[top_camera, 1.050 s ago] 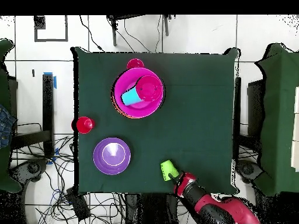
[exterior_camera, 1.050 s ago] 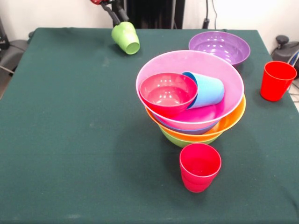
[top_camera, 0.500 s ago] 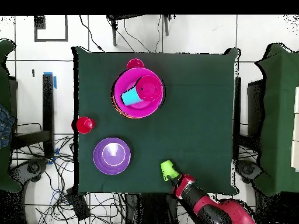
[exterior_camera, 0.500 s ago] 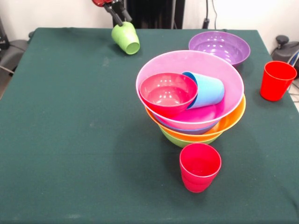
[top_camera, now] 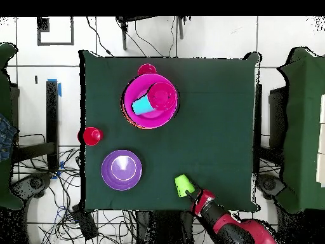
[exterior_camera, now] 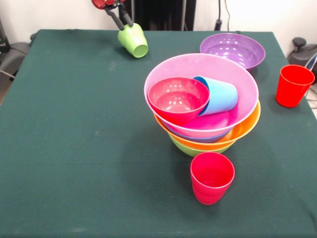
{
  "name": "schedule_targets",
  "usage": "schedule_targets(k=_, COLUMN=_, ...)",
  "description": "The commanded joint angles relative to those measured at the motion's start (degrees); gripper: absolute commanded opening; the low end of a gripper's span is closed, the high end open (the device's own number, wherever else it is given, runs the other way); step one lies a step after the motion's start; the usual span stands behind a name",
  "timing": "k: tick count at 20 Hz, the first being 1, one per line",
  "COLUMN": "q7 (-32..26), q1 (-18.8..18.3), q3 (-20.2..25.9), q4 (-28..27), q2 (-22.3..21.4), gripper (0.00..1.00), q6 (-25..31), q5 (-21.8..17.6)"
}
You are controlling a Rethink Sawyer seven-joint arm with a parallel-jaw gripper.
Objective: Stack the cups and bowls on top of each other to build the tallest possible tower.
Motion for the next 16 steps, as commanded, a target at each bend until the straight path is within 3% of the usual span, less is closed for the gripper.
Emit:
schedule_targets(k=1, q7=-17.1, q1=2.2, q3=-2.1, q4=-8.7, q2=2.9, gripper=1.00, q6=6.2, q5=-1.4)
schedule_targets(k=6, q7=-17.3, q1=2.1, q3=-2.5, q4=-8.9, q2=2.8, gripper=1.00, q6=7.4, q5=0.5)
schedule_targets(k=16, q7=-24.2, q1=-2.4, q3=-0.6, q4=-9.5, q2=6.2, gripper=1.00, q6=11.6, q5=6.4)
